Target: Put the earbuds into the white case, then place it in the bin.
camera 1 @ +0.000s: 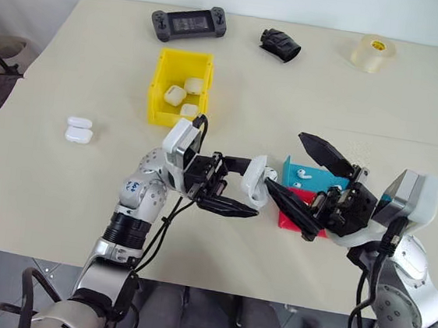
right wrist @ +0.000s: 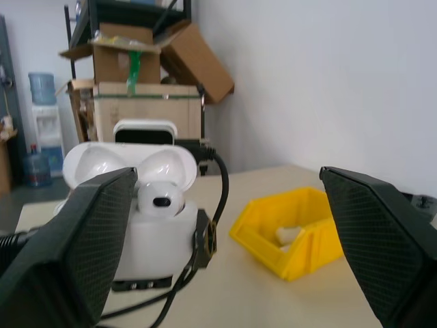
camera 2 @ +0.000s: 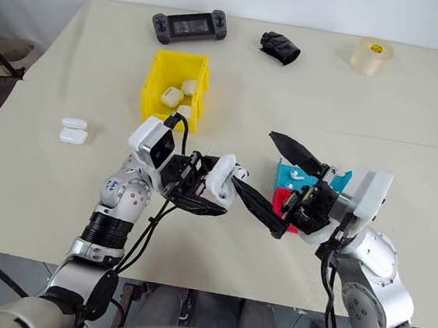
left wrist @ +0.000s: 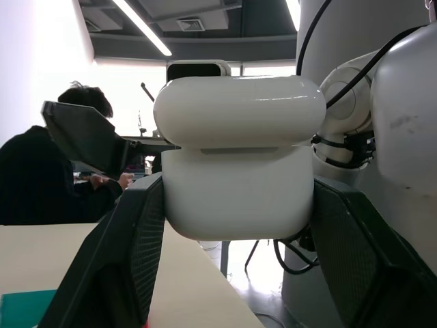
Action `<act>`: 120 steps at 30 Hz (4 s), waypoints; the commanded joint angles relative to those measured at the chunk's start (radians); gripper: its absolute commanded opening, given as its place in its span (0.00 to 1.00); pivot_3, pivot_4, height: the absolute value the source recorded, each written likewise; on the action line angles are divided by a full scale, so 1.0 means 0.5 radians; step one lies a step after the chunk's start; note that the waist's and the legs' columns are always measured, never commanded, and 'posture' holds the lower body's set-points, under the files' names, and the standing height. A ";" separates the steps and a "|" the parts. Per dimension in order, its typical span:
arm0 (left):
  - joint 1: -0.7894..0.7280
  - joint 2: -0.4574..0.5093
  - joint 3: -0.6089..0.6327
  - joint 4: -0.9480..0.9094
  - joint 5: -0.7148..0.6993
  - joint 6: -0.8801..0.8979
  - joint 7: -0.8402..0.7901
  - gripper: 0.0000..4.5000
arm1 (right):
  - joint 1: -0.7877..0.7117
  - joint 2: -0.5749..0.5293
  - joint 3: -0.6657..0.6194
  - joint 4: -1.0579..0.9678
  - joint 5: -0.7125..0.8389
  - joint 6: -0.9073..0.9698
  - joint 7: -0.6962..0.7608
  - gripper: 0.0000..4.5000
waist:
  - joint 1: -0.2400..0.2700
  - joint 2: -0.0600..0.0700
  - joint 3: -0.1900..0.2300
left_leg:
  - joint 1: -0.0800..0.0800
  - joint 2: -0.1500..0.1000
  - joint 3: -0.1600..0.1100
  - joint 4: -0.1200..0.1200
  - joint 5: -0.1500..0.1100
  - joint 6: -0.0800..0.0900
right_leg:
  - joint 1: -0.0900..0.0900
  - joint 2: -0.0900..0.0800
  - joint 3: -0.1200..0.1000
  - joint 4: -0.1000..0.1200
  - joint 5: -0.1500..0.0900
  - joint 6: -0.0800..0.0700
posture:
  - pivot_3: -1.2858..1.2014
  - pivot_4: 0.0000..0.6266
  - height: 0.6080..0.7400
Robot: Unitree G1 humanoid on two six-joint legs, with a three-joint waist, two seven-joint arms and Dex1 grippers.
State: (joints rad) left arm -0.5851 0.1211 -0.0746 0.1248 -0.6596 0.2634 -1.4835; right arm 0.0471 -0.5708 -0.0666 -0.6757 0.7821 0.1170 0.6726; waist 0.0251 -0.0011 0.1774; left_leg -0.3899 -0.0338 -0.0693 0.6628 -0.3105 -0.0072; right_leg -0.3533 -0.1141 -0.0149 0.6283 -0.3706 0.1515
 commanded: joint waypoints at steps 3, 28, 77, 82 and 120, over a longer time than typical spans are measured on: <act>-0.041 0.007 -0.002 -0.090 0.000 -0.093 0.017 0.62 | 0.410 -0.178 -0.402 -0.065 0.058 0.087 0.107 0.99 | 0.012 -0.001 0.001 | -0.001 -0.003 -0.003 0.000 0.000 0.001 | 0.002 -0.001 -0.002 -0.001 0.000 0.000 | 0.52 0.24 1.00; 0.297 0.093 -0.074 -0.232 0.040 -0.280 0.141 0.62 | 0.641 -0.778 -1.055 0.424 -0.280 0.496 0.397 0.99 | -0.015 0.008 -0.002 | 0.011 0.000 0.000 0.000 0.001 0.004 | 0.022 -0.001 0.000 -0.016 0.001 0.001 | 0.52 0.24 1.00; 0.442 0.107 -0.111 -0.342 0.058 -0.413 0.325 0.62 | -1.797 -0.887 0.847 2.240 -1.911 -0.006 1.558 0.59 | -0.013 0.012 0.005 | -0.011 -0.004 0.001 0.001 0.002 0.003 | -0.010 -0.005 -0.002 -0.002 0.001 0.003 | 0.52 0.24 1.00; 0.439 0.106 -0.110 -0.337 0.058 -0.418 0.329 0.62 | -1.780 -0.880 0.836 2.215 -1.905 0.006 1.558 0.59 | -0.011 0.012 0.005 | -0.011 -0.004 0.001 0.002 0.002 0.003 | -0.010 -0.005 -0.002 -0.002 0.001 0.003 | 0.52 0.24 1.00; 0.348 0.108 -0.084 -0.269 0.033 -0.399 0.302 0.62 | -1.480 -0.763 -0.113 1.315 -0.849 0.952 1.411 0.11 | 0.005 0.013 0.005 | -0.017 -0.003 -0.006 0.005 0.003 0.003 | -0.012 -0.005 -0.007 0.000 0.002 0.003 | 0.52 0.24 1.00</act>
State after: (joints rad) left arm -0.3979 0.1778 -0.1248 0.0035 -0.6261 0.0655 -1.3257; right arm -0.7072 -0.9528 -0.0258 0.0711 0.2535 0.4735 1.4160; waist 0.0278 0.0054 0.1800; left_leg -0.3986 -0.0358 -0.0724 0.6655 -0.3092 -0.0059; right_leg -0.3591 -0.1165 -0.0185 0.6283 -0.3697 0.1531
